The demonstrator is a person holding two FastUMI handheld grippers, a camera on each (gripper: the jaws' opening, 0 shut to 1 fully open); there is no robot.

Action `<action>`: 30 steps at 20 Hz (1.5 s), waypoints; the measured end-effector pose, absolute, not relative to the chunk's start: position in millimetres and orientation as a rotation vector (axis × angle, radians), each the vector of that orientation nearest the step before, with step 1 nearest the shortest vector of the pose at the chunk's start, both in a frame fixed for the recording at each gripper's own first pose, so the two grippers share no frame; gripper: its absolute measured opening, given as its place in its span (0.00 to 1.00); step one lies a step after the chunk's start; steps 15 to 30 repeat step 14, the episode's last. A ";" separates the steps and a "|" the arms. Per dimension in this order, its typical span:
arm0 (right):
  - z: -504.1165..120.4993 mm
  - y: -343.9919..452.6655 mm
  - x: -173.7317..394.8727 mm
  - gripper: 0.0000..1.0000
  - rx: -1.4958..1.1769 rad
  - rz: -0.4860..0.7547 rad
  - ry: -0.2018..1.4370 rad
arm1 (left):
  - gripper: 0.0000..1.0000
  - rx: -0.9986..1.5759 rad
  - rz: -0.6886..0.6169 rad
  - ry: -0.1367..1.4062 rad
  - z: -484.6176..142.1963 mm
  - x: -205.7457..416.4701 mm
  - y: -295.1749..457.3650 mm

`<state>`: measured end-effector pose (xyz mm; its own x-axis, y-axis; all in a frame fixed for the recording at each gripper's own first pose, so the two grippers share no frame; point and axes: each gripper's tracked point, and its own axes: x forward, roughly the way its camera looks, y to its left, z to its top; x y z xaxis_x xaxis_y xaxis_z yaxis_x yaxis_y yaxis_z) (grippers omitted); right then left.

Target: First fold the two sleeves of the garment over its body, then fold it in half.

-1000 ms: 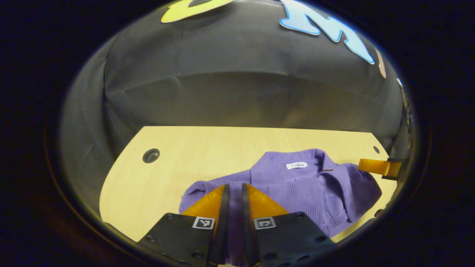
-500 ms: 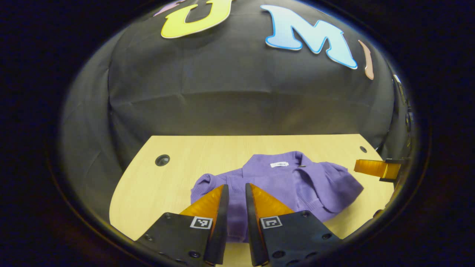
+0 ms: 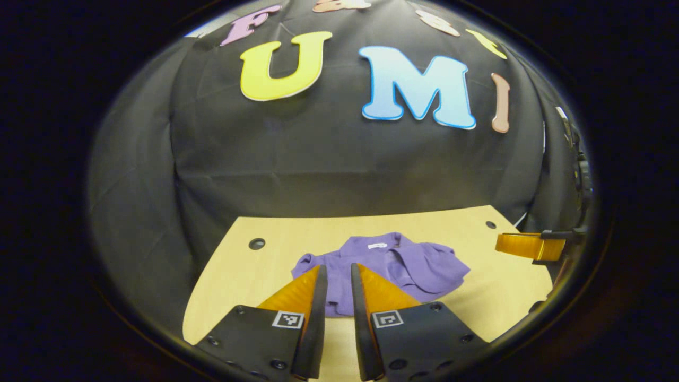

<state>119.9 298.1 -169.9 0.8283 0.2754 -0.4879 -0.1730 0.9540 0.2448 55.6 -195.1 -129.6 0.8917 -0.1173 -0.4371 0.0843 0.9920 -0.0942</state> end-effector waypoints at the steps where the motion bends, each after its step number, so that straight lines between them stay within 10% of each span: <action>1: -161.8 296.0 110.3 0.19 0.187 0.241 0.531 | 0.31 -0.081 -0.104 0.447 -123.3 42.8 -199.6; 30: -114.6 284.5 57.4 0.19 0.170 0.239 0.437 | 0.31 -0.186 -0.105 0.424 -105.6 -13.8 -208.6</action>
